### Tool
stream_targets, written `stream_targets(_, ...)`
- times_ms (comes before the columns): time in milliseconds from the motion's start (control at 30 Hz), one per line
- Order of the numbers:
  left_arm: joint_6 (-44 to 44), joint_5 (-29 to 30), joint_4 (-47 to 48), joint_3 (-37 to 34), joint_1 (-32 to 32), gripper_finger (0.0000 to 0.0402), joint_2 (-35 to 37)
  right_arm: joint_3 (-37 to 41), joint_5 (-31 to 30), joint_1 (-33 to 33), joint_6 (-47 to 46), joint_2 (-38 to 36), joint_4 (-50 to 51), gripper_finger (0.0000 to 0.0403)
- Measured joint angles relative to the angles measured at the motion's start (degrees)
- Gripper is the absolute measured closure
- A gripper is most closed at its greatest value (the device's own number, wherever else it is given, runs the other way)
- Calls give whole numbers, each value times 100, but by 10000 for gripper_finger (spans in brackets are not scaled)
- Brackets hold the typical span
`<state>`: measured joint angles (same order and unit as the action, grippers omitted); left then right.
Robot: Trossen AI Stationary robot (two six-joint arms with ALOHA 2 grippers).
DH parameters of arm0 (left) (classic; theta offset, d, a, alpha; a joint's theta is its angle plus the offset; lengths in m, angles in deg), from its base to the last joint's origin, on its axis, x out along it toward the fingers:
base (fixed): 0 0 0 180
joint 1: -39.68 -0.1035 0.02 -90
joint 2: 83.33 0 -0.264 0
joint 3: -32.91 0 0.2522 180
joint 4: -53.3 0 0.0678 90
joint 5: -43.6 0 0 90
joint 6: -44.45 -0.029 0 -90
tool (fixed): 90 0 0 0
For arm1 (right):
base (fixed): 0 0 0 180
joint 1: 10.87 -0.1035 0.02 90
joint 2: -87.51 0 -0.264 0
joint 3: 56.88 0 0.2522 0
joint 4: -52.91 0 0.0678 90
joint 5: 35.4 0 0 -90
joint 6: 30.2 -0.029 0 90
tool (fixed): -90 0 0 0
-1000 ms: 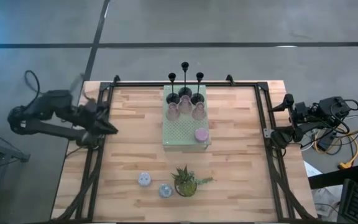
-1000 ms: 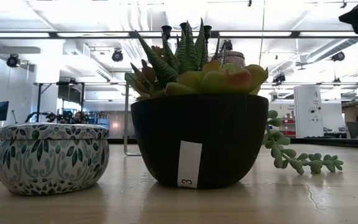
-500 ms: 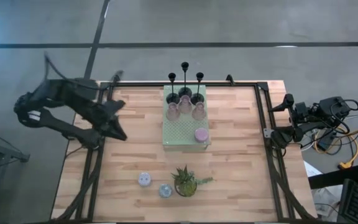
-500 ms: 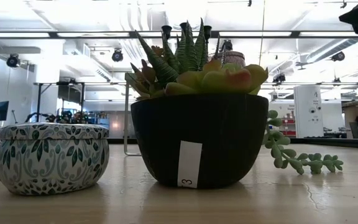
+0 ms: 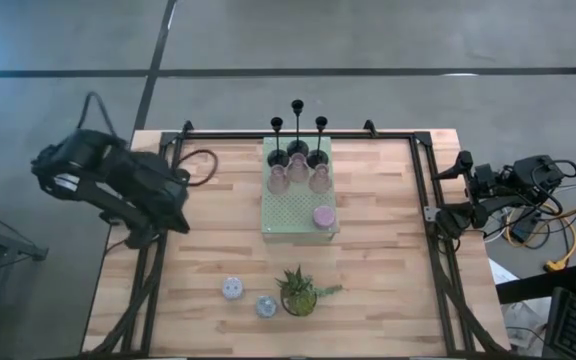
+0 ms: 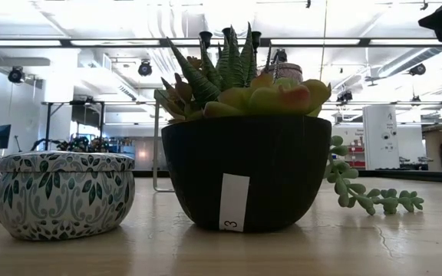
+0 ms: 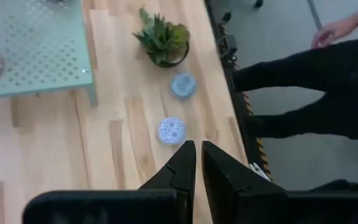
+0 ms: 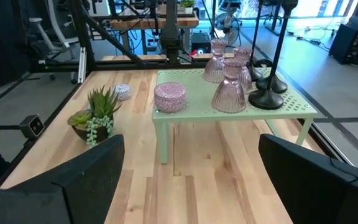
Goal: Pick & Place candle stick holders
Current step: Put the red patterned scented candle on the shelf
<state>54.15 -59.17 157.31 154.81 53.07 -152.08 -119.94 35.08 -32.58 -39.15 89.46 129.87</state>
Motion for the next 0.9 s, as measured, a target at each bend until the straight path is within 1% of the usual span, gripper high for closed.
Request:
stream_targets(67, 96, -74, -48, -84, 8, 371, 8, 0, 0, 0, 0, -2, 0, 37)
stream_targets(167, 119, -472, -25, -214, 88, 371, -36, 0, 0, 0, 0, -2, -1, 37)
stream_targets(333, 131, -920, -23, -350, 402, 367, -290, 0, -2, 0, 0, -1, 0, 37)
stream_targets(400, 183, -1025, -40, -352, 564, 354, -391, 1, -2, 0, 0, -2, 0, 37)
stream_targets(500, 246, -1117, -19, -350, 858, 322, -476, 1, -2, 0, 0, -2, 0, 37)
stream_targets(600, 258, -954, -22, -348, 1083, 282, -614, 0, -2, 0, 0, -1, 0, 37)
stream_targets(733, -8, -267, -23, -350, 1219, 231, -816, 2, -2, 0, 0, -2, -1, 37)
stream_targets(833, -266, -191, -26, -406, 1232, 203, -945, 1, -2, 0, 0, -2, -1, 37)
stream_targets(900, -388, -191, -37, -516, 1232, 191, -1031, 0, -2, 0, 0, -2, 0, 37)
